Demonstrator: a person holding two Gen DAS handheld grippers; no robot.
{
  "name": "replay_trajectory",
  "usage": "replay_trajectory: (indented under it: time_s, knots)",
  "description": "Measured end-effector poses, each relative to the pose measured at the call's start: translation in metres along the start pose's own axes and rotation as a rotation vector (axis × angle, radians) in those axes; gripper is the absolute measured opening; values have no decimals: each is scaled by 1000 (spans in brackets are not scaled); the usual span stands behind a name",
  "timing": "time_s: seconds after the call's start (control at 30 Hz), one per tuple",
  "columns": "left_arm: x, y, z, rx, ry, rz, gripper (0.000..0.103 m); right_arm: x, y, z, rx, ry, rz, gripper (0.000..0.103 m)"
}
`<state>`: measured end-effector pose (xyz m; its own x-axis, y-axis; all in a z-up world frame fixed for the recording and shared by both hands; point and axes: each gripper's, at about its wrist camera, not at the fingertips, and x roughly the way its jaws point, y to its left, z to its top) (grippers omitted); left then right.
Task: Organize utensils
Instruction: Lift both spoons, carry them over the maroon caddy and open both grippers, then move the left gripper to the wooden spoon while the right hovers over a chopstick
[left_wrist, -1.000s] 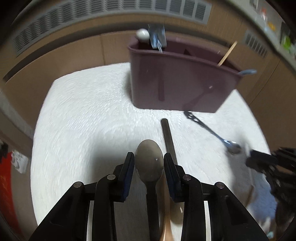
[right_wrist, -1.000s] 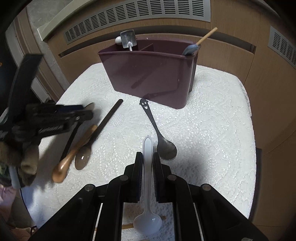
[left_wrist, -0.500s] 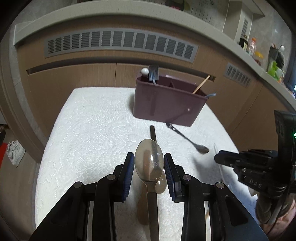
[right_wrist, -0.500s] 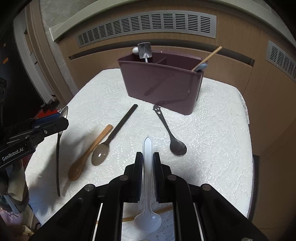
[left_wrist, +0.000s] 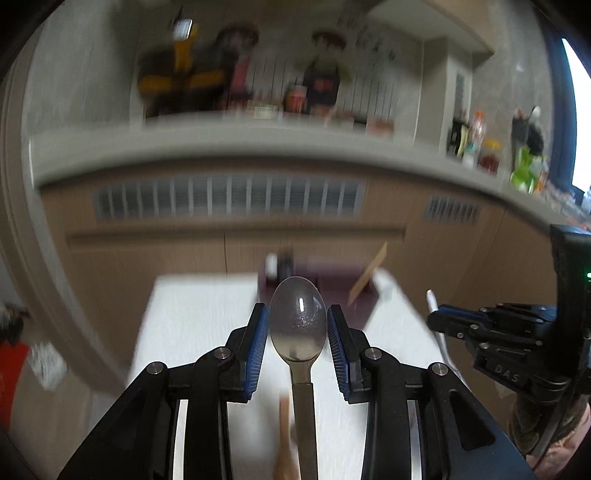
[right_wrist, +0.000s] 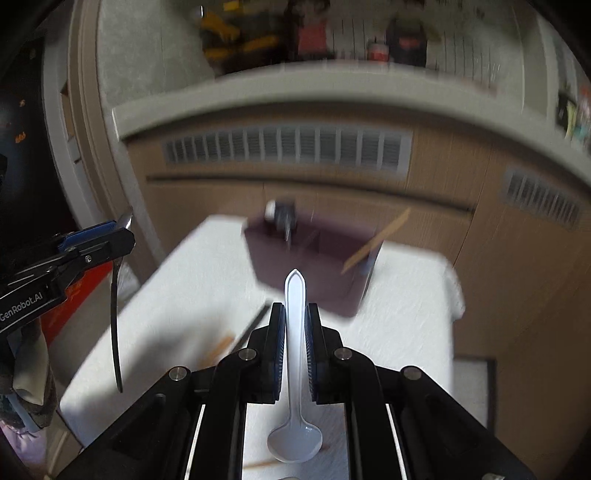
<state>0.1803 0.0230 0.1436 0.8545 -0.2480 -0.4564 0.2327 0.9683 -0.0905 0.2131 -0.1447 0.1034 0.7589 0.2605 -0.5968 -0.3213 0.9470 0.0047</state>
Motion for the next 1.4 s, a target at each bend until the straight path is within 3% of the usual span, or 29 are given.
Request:
replay_trajectory:
  time_s: [0.2,0.4,0.6,0.9,1.23,1.4]
  knots:
    - [1,-6,87,42,-177,3,34,-44,-16,92,9,-217,-60,10]
    - [32,0,123,20,-287,-1,34,-20,-33,136,49,-286,-93,10]
    - [88,14,124,-28,-255,-14,34,28,-39,138,71,-236,-91,10]
    - [176,28,90,-68,-146,-40,34,105,-50,116,111,-150,-61,10]
    - [231,30,60,-81,-36,-55,35,154,-58,85,126,-57,-57,11]
    - [242,31,43,-93,61,-62,39,164,-61,69,111,11,-87,23]
